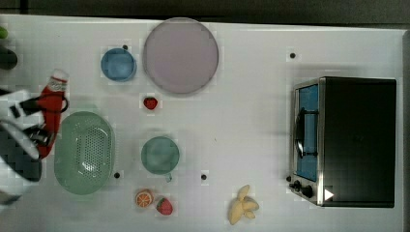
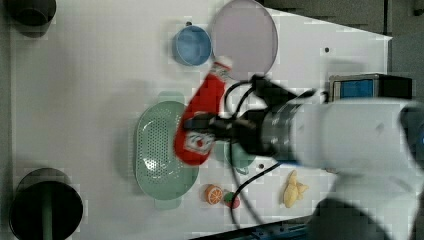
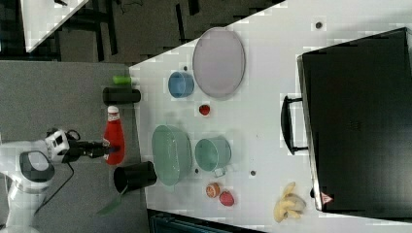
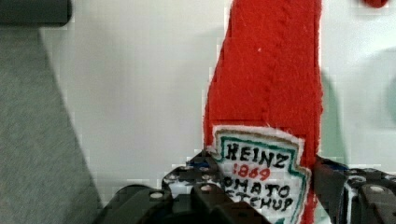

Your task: Pick ketchup from strainer and place it on the table

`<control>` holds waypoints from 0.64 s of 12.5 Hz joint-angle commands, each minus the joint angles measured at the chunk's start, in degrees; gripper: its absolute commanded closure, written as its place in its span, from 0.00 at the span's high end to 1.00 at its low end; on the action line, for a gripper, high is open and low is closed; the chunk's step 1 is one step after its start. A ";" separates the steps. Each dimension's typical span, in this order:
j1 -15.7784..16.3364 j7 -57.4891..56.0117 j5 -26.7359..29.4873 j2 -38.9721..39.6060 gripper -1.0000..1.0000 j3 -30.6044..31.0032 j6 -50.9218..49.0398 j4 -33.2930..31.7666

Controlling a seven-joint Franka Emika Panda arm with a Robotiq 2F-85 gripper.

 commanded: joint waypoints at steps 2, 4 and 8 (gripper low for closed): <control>-8.40 -6.14 0.04 -0.38 0.59 -4.78 -7.85 3.23; -11.13 -9.18 -0.72 -1.78 0.59 -7.76 -8.17 3.20; -14.78 -16.56 -2.31 -3.77 0.59 -13.61 -8.51 2.53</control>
